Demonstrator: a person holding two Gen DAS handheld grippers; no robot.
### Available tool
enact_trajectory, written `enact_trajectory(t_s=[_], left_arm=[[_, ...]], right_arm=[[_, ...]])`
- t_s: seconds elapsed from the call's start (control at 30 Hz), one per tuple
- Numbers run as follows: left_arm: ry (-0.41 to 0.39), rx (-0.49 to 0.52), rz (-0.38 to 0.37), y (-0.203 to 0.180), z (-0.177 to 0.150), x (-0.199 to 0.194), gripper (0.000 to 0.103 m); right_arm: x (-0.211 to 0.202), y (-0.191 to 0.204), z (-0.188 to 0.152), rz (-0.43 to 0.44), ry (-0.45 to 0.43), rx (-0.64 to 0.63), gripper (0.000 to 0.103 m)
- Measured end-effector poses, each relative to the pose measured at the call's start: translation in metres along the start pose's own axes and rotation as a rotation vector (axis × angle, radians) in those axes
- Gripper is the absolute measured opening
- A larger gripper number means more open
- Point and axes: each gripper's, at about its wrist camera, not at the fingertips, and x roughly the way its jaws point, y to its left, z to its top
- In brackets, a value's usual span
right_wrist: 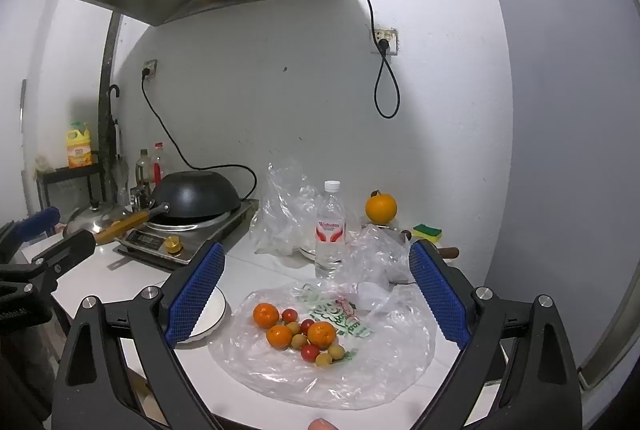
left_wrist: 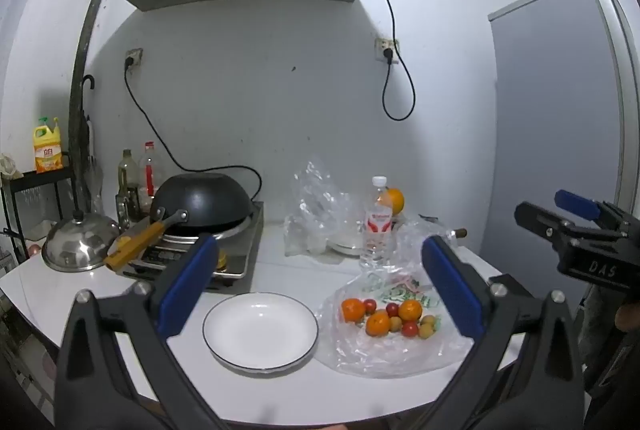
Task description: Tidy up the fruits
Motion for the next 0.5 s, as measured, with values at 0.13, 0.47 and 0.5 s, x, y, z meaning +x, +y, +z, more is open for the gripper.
enact_trajectory(t_s=[0.13, 0.47, 0.5], left_arm=[[0.003, -0.002, -0.004, 0.0007, 0.0008, -0.0002, 0.102], [0.009, -0.003, -0.005, 0.0001, -0.0036, 0.0, 0.102], [0.008, -0.003, -0.005, 0.0005, -0.0039, -0.0002, 0.102]], right_arm=[[0.0021, -0.0006, 0.0002, -0.005, -0.002, -0.001, 0.095], [0.0024, 0.001, -0.0024, -0.004, -0.002, -0.006, 0.095], [0.0019, 0.0009, -0.0028, -0.004, -0.003, -0.006, 0.095]])
